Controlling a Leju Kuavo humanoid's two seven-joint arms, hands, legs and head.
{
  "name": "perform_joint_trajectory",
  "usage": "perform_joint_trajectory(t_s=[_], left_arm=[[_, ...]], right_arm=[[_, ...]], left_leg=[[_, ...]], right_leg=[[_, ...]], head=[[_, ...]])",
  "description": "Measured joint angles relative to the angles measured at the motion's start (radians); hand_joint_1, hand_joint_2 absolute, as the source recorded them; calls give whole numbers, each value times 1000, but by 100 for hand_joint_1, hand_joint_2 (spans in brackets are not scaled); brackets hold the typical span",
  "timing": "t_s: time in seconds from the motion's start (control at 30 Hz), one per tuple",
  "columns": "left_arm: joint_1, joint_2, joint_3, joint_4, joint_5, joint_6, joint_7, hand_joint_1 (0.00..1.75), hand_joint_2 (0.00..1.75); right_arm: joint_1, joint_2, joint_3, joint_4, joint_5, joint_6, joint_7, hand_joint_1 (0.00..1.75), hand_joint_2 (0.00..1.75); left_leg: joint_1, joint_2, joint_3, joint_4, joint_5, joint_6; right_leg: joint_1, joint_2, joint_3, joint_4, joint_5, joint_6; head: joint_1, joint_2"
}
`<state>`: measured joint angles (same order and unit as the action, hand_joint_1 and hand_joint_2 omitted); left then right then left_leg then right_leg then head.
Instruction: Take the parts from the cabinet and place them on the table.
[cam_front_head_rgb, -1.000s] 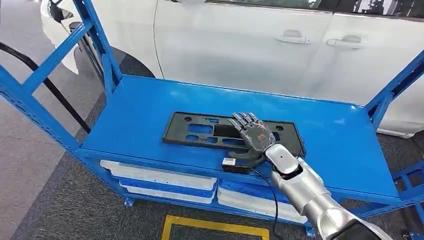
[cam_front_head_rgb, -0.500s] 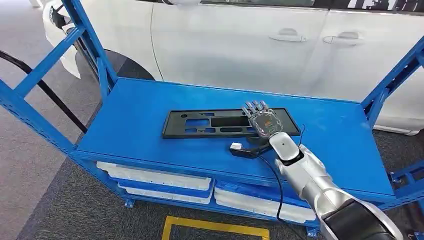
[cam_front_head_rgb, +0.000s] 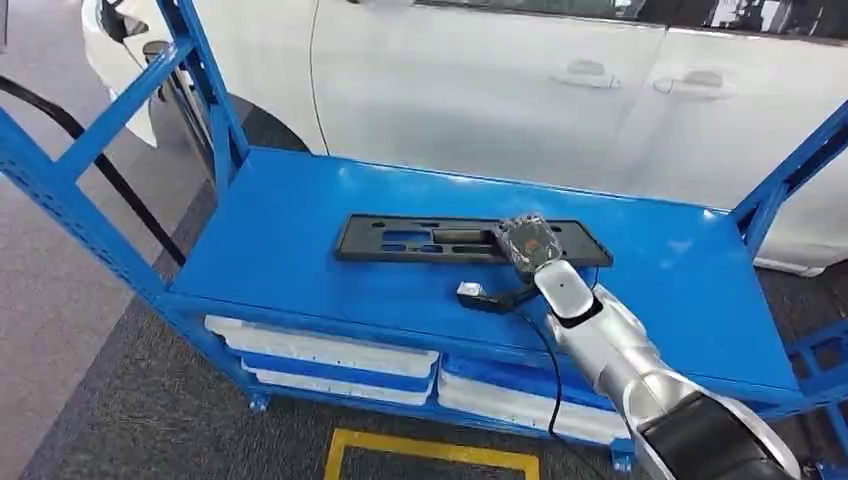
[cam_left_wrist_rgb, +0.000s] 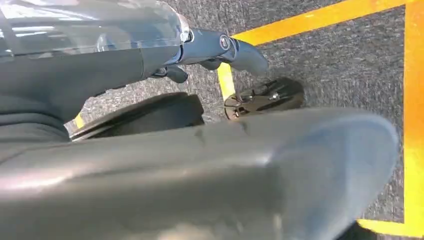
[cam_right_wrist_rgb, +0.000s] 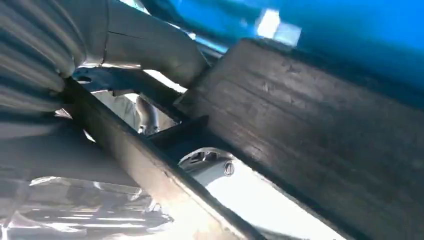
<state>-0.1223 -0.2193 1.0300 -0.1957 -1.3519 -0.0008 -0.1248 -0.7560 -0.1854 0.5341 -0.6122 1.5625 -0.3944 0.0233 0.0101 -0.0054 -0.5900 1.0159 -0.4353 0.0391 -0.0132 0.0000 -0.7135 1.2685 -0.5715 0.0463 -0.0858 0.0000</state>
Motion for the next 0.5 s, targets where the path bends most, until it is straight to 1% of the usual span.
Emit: perform_joint_trajectory(t_s=[0.03, 0.07, 0.1, 0.13, 0.17, 0.2, 0.23, 0.27, 0.3, 0.33, 0.37, 0.4, 0.43, 0.47, 0.5], left_arm=[[1, 0, 0, 0, 0, 1, 0, 0, 0], [1, 0, 0, 0, 0, 1, 0, 0, 0], [0, 0, 0, 0, -1, 1, 0, 0, 0], [-2, 0, -1, 0, -2, 1, 0, 0, 0], [-3, 0, -1, 0, -3, 0, 0, 0, 0], [-4, -1, -2, 0, -4, -1, 0, 0, 0], [-8, -1, -3, 0, -5, -2, 2, 0, 0], [-8, -1, -4, 0, -5, -4, 3, 0, 0], [-7, -1, -6, 0, -6, -6, 5, 0, 0], [-7, -1, -7, 0, -7, -9, 6, 0, 0], [-8, 0, -8, 0, -8, -9, 7, 0, 0], [-7, 0, -8, 0, -8, -2, 8, 0, 0], [-7, 0, -9, 0, -7, 6, 10, 0, 0], [-6, 1, -9, 0, -6, 11, 8, 0, 0], [-6, 2, -9, 0, -5, 19, 2, 0, 0]], right_arm=[[0, 0, 0, 0, 2, -5, -6, 175, 175], [1, 0, 0, -2, 3, -7, -12, 175, 175], [0, 0, 0, -7, 4, -7, -21, 175, 175], [0, 0, 0, -13, 4, -8, -29, 175, 175], [0, 0, -1, -25, 2, -7, -42, 175, 175], [-1, 0, -2, -32, -6, -6, -61, 175, 175], [-1, 3, -3, -40, -29, 2, -88, 175, 175], [0, 4, -9, -49, -73, 18, -131, 175, 175], [1, 6, -16, -60, -125, 35, -176, 175, 175], [0, 6, -28, -81, -214, 68, -243, 175, 175], [0, 7, -36, -110, -304, 108, -300, 175, 175], [-2, 3, -47, -157, -437, 175, -361, 175, 175], [-10, -1, -56, -203, -549, 233, -401, 175, 175], [-28, -4, -63, -259, -730, 328, -442, 175, 175], [-56, -8, -69, -304, -872, 405, -458, 175, 175]], left_leg=[[-2, 0, -1, 0, 0, 0], [-2, 0, 0, 0, 0, 0], [-4, -1, 1, 0, 0, 0], [-5, -1, 3, 0, 0, 0], [-6, -1, 6, 0, -1, -2], [-6, -1, 6, 0, -2, -3], [-14, -1, -1, 5, -4, -9], [-11, -1, -4, 3, -2, -14], [-10, -1, -3, 2, -3, -17], [-9, -1, -1, -2, -1, -22], [-15, -1, -1, 2, -6, -29], [-10, 0, -11, 23, -23, -36], [-9, 0, -34, 78, -63, -41], [-6, 0, -73, 163, -112, -47], [-5, 0, -110, 246, -152, -52]], right_leg=[[0, 0, -30, 58, -12, 0], [0, 0, -34, 60, 2, -1], [0, 0, -11, 11, 41, -5], [1, 0, 23, -58, 80, -10], [2, 0, 75, -166, 130, -18], [5, 0, 110, -242, 148, -27], [11, -2, 117, -262, 140, -29], [13, -2, 113, -258, 140, -29], [15, -1, 112, -257, 139, -33], [16, -1, 111, -257, 140, -36], [4, -1, 117, -270, 146, -45], [4, -3, 119, -273, 148, -48], [3, -4, 117, -273, 147, -55], [3, -3, 113, -272, 147, -56], [3, 1, 108, -270, 148, -57]], head=[[0, 0], [0, 0], [0, 0], [0, 0], [0, 0], [0, 0], [0, 0], [0, 0], [0, 0], [0, 0], [0, 0], [0, 0], [0, 0], [0, 0], [0, 0]])
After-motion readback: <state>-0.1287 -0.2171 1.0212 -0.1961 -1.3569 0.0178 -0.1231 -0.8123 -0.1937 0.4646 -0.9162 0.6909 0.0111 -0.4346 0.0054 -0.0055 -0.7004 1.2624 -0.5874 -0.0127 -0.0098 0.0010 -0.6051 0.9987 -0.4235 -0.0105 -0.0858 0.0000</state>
